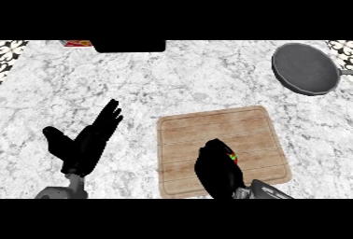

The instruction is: Pick the tomato from the cutting board and place it in the pan

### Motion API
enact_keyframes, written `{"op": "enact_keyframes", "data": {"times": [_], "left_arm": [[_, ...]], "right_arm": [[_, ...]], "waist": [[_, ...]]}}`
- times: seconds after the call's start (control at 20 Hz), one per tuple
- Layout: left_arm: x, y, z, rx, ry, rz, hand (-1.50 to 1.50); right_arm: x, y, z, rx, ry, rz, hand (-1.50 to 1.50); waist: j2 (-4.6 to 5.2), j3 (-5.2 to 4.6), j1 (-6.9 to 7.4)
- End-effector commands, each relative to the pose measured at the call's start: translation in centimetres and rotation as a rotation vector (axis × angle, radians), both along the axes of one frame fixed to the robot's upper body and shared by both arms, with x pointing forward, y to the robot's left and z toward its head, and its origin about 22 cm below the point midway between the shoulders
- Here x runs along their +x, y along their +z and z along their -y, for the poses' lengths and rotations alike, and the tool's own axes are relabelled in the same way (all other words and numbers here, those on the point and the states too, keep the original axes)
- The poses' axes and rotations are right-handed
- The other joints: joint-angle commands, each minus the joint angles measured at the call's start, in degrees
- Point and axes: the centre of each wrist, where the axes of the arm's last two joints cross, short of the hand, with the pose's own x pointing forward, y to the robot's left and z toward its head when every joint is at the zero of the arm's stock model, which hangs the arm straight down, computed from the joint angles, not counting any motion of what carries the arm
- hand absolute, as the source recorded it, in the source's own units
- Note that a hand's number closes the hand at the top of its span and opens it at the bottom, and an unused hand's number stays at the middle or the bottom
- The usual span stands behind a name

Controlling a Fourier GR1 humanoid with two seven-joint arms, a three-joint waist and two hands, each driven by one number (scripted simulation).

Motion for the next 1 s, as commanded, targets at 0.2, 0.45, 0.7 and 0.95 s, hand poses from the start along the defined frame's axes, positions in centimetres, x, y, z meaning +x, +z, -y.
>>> {"op": "enact_keyframes", "data": {"times": [0.2,0.45,0.7,0.95], "left_arm": [[-1.1,-0.6,-1.6,-0.005,0.074,-0.004,0.0],[-1.0,0.2,-1.4,-0.004,0.066,-0.001,0.0],[-1.1,-0.4,-0.9,-0.003,0.048,-0.006,0.0],[-0.2,0.3,-1.5,0.009,0.032,-0.006,0.0]], "right_arm": [[0.0,0.6,11.7,0.449,-0.172,-0.258,1.5],[-0.1,4.7,17.0,0.732,-0.124,-0.059,1.5],[0.2,7.0,21.5,1.055,-0.135,-0.003,1.5],[-0.4,6.8,25.4,1.364,-0.195,-0.153,1.5]], "waist": [[0.44,0.29,-3.15],[-0.5,0.26,-3.86],[-0.18,0.14,-2.85],[0.08,0.09,-1.47]]}}
